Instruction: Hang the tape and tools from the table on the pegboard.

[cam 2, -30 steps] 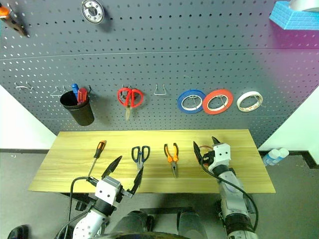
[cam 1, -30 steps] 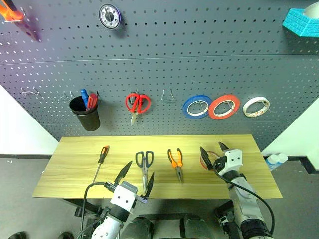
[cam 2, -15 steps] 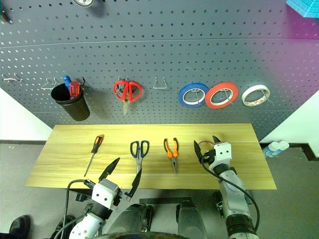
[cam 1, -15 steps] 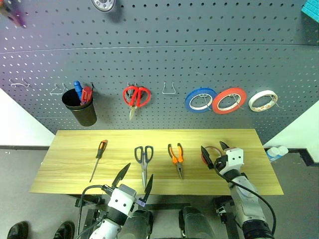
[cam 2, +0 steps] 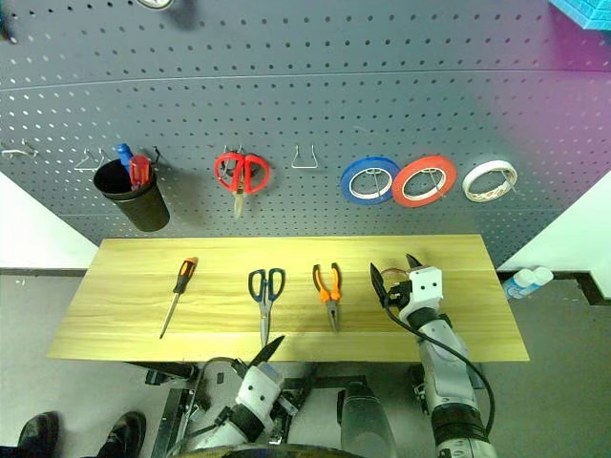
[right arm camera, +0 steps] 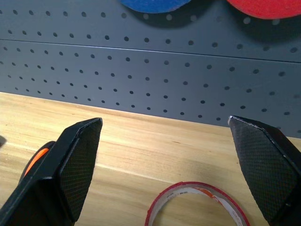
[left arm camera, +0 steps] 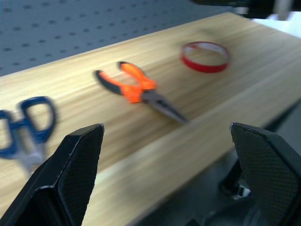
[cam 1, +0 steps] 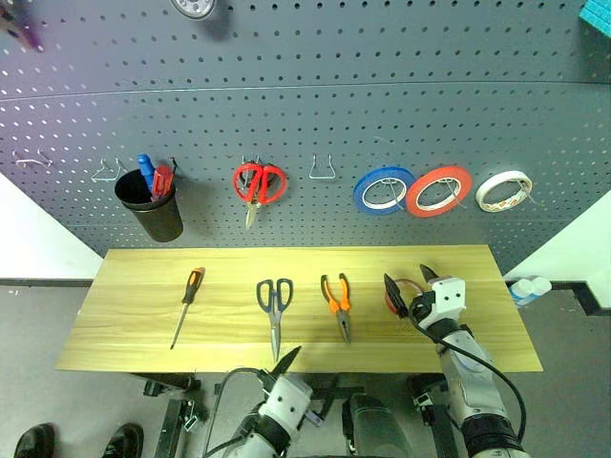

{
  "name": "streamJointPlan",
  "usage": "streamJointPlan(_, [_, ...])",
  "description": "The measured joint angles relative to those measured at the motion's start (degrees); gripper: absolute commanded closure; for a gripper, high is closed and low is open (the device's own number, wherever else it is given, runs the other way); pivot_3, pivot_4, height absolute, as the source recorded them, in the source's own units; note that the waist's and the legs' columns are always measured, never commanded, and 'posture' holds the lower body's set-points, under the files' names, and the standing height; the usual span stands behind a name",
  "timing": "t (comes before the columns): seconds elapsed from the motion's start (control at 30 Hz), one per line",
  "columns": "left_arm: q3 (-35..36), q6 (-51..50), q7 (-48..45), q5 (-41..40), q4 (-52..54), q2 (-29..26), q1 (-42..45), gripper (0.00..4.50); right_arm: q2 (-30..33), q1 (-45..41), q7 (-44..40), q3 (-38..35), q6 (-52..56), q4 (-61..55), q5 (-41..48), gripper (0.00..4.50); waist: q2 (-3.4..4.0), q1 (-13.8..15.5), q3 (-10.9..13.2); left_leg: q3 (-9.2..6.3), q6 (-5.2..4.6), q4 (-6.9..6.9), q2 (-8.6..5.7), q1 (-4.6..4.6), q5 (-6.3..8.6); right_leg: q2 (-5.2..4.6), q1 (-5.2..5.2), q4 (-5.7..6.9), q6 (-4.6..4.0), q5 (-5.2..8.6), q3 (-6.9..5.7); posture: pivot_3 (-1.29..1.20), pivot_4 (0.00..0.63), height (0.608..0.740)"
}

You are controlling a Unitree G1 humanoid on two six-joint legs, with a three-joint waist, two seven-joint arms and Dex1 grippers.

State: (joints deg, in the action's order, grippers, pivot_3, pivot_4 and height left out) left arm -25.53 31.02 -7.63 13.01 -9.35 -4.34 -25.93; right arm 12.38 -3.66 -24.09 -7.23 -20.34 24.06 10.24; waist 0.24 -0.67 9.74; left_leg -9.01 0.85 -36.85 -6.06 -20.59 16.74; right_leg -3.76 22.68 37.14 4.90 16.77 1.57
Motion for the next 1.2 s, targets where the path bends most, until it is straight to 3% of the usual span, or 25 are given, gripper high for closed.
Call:
streamJointPlan(0.43, [-0.70, 0.85, 0.54, 0.03, 1.72, -0.08, -0.48, 0.02, -0.10, -1.34, -0.09, 0.06, -0.16, 1.28, -0.02, 0.00, 0.02, 0.03, -0.01, 0.03, 0.00, -0.02, -0.03, -0.01, 0.00, -0.02, -0.01, -0.02, 0.01, 0.00, 0.01, -0.04, 0.141, 0.740])
streamJointPlan(1.07, [0.50, 0.30, 2.01, 0.58, 8.51, -2.54, -3.57, 0.02, -0.09, 1.51, -1.17, 0.36, -0.01, 0.50, -0.02, 0.00, -0.11, 0.04, 0.82, 0.02, -0.01, -0.01, -0.02, -0.08, 0.00, -0.03, 0.03, -0.03, 0.05, 0.05, 0.02, -0.02, 0.188, 0.740])
streamJointPlan(1.2, [1.12, 0.35, 1.13, -2.24, 10.46, -3.65, -3.69, 0.02, -0.09, 1.50, -1.13, 0.37, -0.01, 0.48, -0.02, 0.00, -0.13, 0.04, 0.87, 0.01, -0.01, -0.01, -0.01, -0.13, 0.00, -0.03, 0.09, -0.02, 0.01, 0.02, 0.02, -0.02, 0.179, 0.740])
